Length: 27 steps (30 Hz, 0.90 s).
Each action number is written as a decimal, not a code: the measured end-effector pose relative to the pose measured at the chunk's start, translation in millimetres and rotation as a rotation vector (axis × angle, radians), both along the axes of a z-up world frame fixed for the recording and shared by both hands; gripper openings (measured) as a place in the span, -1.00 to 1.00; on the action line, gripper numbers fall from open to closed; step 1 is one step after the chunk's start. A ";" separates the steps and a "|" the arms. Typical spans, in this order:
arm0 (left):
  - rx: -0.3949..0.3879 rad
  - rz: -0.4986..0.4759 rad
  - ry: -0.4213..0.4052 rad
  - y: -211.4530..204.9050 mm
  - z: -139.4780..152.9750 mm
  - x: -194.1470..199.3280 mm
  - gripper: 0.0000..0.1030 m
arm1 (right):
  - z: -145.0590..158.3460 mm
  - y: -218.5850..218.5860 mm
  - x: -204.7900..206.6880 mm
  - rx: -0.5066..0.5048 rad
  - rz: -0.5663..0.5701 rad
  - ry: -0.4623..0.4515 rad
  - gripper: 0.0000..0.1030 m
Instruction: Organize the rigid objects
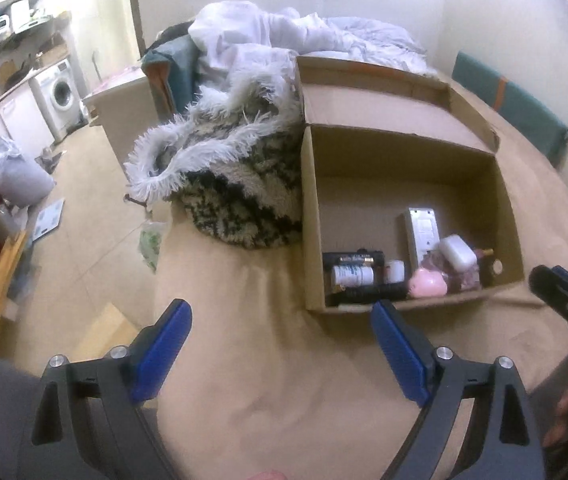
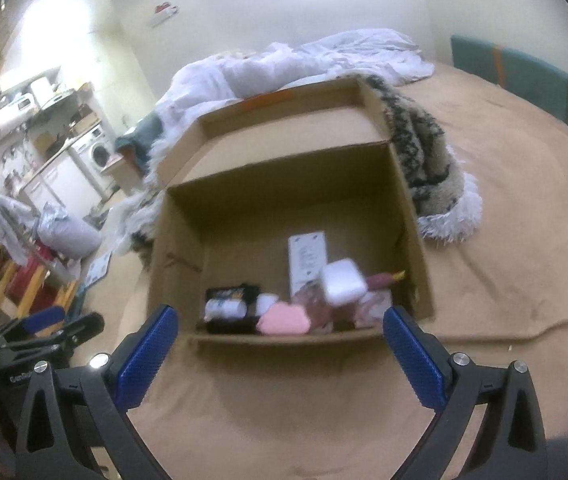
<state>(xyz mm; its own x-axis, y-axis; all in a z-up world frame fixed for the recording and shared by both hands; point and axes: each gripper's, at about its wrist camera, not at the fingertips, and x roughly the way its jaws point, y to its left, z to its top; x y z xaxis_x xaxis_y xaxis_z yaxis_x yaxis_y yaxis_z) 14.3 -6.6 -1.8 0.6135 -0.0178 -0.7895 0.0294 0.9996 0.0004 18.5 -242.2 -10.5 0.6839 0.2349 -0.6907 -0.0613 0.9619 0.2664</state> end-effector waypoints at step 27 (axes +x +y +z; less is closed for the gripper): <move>0.004 0.060 -0.076 7.8 0.4 -12.9 0.92 | -14.8 29.8 -6.7 -0.126 0.039 -0.009 1.00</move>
